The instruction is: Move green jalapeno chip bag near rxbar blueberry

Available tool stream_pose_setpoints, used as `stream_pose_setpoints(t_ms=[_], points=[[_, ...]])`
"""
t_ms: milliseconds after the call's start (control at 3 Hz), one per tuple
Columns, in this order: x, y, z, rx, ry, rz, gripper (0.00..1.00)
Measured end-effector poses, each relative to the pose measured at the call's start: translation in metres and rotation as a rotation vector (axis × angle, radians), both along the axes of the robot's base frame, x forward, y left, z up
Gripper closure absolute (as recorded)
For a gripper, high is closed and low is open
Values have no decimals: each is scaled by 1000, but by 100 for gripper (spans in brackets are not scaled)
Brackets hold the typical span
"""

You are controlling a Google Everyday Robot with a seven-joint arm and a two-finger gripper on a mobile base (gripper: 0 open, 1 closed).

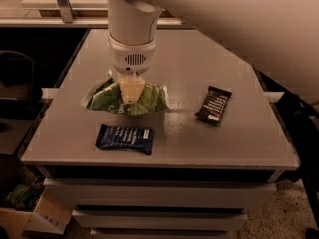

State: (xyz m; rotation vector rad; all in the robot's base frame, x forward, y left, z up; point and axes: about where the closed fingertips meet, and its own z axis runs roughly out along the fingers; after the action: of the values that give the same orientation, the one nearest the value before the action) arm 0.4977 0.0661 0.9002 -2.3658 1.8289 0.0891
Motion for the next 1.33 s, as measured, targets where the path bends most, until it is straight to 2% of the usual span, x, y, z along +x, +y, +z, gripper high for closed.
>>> stream_pose_setpoints(t_ms=[1000,1333], points=[[9,3,-2,0,-11,-10,13],[13,3,-4,-3,-11,-9,0]])
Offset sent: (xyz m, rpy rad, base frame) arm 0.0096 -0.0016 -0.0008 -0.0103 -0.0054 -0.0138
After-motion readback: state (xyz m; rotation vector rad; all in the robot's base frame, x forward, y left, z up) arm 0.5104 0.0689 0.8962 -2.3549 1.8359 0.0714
